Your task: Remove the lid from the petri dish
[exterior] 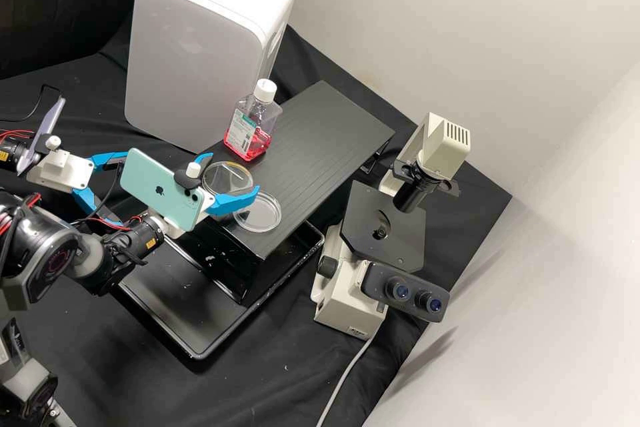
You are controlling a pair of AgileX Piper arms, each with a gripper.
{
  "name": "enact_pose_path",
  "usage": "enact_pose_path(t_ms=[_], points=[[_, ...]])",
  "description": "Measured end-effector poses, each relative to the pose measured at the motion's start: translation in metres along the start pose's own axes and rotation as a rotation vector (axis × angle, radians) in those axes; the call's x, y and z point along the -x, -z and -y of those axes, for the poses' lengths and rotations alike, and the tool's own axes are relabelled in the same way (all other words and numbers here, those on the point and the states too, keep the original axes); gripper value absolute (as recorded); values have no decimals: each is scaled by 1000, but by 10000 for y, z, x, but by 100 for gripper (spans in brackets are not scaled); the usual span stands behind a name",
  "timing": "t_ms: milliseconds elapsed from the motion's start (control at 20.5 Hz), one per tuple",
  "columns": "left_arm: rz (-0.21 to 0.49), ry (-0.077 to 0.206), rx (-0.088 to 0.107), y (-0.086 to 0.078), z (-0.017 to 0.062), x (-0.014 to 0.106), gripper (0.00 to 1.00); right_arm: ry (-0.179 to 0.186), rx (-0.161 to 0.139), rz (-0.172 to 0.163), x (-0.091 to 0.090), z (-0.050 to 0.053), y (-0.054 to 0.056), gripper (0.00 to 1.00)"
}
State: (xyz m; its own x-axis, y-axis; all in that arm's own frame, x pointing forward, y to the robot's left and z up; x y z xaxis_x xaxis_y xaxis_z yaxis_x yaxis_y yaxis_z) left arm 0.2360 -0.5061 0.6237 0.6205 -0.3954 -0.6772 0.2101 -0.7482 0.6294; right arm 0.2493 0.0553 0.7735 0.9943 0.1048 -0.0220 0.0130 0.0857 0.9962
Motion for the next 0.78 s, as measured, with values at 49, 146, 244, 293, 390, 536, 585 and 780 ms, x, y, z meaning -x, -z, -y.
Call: enact_pose_path(t_ms=[49, 146, 244, 293, 390, 536, 585, 780], points=[[0, 0, 0, 0, 0, 0, 100, 0, 0, 0, 0, 0, 0, 100], [0, 0, 0, 0, 0, 0, 100, 0, 0, 0, 0, 0, 0, 100], [0, 0, 0, 0, 0, 0, 100, 0, 0, 0, 0, 0, 0, 100], [0, 0, 0, 0, 0, 0, 100, 0, 1, 0, 0, 0, 0, 100], [0, 0, 0, 0, 0, 0, 100, 0, 6, 0, 0, 0, 0, 100], [4, 0, -1, -11, 1, -2, 100, 0, 6, 0, 0, 0, 0, 100], [4, 0, -3, -11, 1, -2, 100, 0, 6, 0, 0, 0, 0, 100], [4, -1, -23, -11, -1, -2, 100, -2, 6, 2, -1, -4, -5, 100]])
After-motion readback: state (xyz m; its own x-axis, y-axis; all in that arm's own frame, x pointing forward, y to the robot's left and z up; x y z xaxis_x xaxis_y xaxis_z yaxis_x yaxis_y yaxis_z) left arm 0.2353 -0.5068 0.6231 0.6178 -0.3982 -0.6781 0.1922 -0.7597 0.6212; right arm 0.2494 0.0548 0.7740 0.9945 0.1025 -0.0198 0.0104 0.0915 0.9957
